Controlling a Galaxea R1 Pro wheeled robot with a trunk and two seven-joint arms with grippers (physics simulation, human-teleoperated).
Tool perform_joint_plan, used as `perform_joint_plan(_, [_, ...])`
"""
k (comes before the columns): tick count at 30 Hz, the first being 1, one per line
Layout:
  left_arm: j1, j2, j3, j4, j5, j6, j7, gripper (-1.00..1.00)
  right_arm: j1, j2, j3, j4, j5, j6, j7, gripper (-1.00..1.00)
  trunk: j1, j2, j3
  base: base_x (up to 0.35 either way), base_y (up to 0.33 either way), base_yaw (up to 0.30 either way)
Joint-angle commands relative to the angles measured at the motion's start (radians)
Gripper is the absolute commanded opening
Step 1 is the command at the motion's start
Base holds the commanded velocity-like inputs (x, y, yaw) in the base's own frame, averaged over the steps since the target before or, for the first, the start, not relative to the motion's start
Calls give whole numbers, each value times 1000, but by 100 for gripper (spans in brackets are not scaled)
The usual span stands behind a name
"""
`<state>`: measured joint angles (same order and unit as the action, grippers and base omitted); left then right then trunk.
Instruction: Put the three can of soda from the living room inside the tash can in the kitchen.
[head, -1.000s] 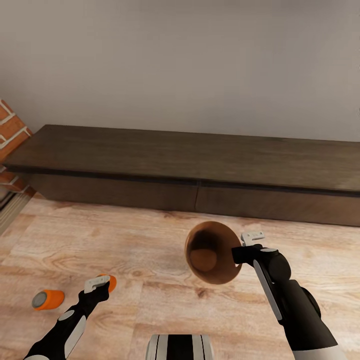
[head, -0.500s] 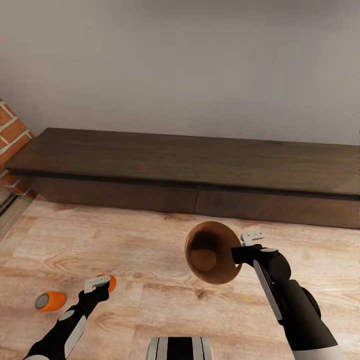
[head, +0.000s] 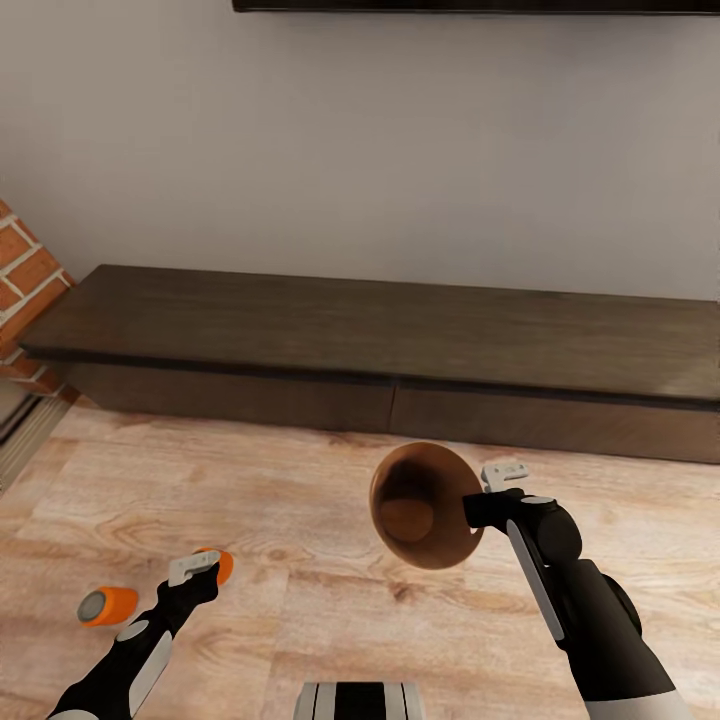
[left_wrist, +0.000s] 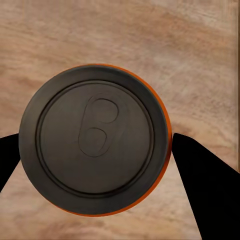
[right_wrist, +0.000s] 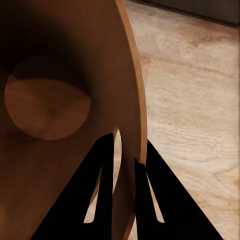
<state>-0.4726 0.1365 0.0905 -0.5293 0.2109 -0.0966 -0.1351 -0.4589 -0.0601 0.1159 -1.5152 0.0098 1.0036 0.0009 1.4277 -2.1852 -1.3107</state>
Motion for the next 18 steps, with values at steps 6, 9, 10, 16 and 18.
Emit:
perform_joint_plan(6, [0,0,1,0,0,-1,-2,-100,0,0,-1,0,-14,0,11,-100,-23,42,19,0,0,0])
perform_joint_plan(9, [0,0,1,0,1,-1,-3,-100,0,0,-1,0,-14,0,11,-100,-35,63,28,0,0,0])
perform_joint_plan(10, [0,0,1,-1,1,-2,-3,-100,0,0,-1,0,-14,0,11,-100,-39,70,32,0,0,0])
perform_joint_plan(16, [0,0,2,-1,1,-2,-6,-100,0,0,-1,0,-14,0,11,-100,-62,112,50,0,0,0])
perform_joint_plan(18, [0,0,2,-1,1,-2,-15,-100,0,0,0,0,-14,0,11,-100,-69,126,57,0,0,0])
